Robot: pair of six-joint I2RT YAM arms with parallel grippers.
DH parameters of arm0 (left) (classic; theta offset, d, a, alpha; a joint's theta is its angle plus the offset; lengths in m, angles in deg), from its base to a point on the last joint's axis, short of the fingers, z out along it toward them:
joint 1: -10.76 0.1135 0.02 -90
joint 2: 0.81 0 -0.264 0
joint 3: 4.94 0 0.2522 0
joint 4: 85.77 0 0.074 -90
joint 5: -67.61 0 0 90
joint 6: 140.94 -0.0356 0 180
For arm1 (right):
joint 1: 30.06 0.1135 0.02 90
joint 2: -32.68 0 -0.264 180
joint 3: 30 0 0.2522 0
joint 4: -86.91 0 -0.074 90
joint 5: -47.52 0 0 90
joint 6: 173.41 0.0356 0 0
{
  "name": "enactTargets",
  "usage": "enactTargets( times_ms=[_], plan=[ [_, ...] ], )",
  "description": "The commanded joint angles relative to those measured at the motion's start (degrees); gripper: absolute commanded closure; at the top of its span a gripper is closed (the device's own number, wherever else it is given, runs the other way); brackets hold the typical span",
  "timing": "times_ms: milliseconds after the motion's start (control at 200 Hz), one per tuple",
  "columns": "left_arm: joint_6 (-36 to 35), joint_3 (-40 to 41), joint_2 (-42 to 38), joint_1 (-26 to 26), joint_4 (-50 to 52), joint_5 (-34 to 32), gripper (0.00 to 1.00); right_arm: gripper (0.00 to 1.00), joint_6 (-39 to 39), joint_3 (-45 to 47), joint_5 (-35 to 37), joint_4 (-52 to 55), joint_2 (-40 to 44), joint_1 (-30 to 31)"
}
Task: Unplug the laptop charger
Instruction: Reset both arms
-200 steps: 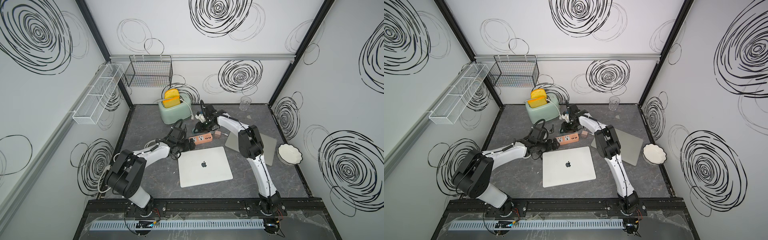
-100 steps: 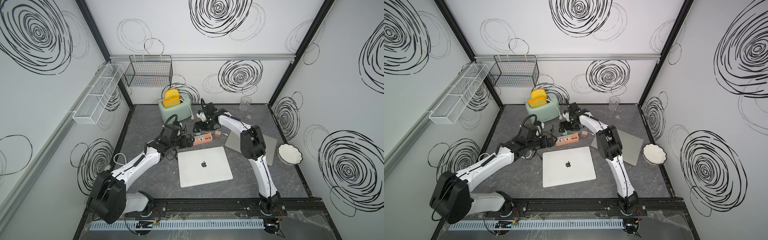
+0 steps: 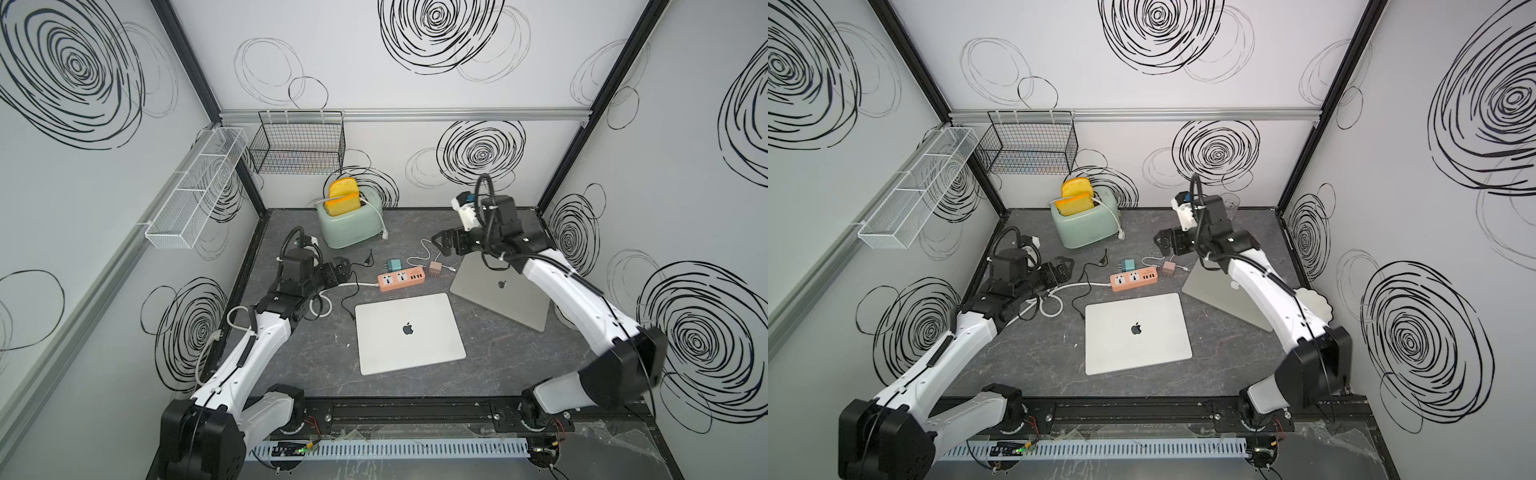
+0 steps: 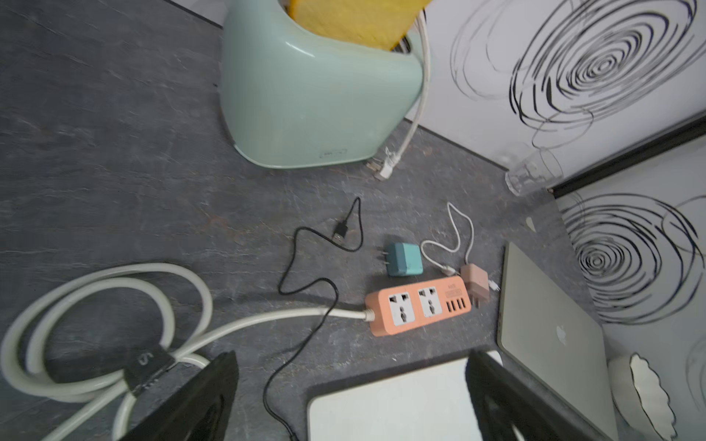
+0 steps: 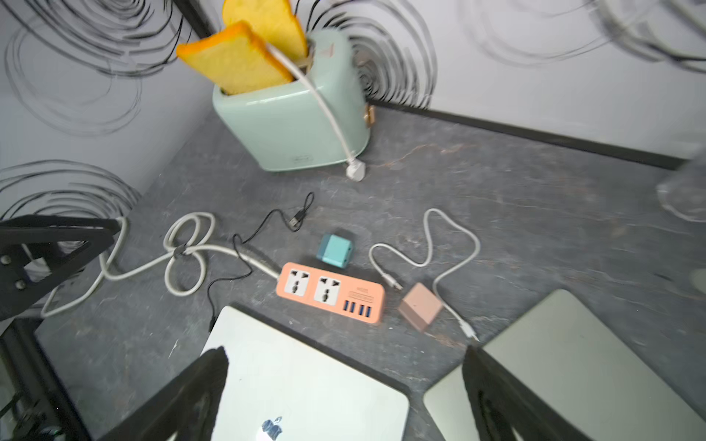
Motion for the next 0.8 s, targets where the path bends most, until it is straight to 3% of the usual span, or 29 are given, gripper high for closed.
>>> enactTargets(
  times_ms=[0, 80, 135, 270, 340, 450, 590, 795],
  plan=[
    [-0.5, 2.4, -2.1, 3.7, -5.1, -4.2, 0.03, 0.01, 2.3, 11.6, 9.2, -11.0, 9.7, -1.9],
    [-1.3, 4.3, -3.5, 3.8, -8.1, -6.9, 0.03, 0.01, 5.4, 23.4, 20.7, -20.4, 18.4, -2.5],
    [-1.8, 5.5, -4.1, 3.8, -9.5, -8.3, 0.03, 0.01, 6.0, 32.0, 24.3, -27.7, 24.7, -3.7],
    [-4.5, 10.4, -5.8, 3.1, -15.5, -8.7, 0.03, 0.01, 2.9, 53.3, 20.8, -48.3, 37.7, -6.6],
    [-8.4, 14.2, -7.1, 1.7, -19.6, -9.8, 0.02, 0.01, -1.1, 60.0, 16.4, -54.6, 40.6, -6.8],
    [-12.9, 20.7, -10.3, -0.2, -24.4, -12.4, 0.03, 0.01, -5.5, 63.0, 14.8, -54.9, 37.7, -6.9],
    [-14.7, 26.4, -14.3, -1.3, -26.9, -17.7, 0.03, 0.01, -6.1, 65.5, 15.3, -65.5, 29.2, -7.0],
    [-16.5, 24.0, -5.7, -0.8, -32.3, -24.2, 0.03, 0.01, -11.6, 60.0, 14.6, -72.9, 14.7, -8.0]
  ],
)
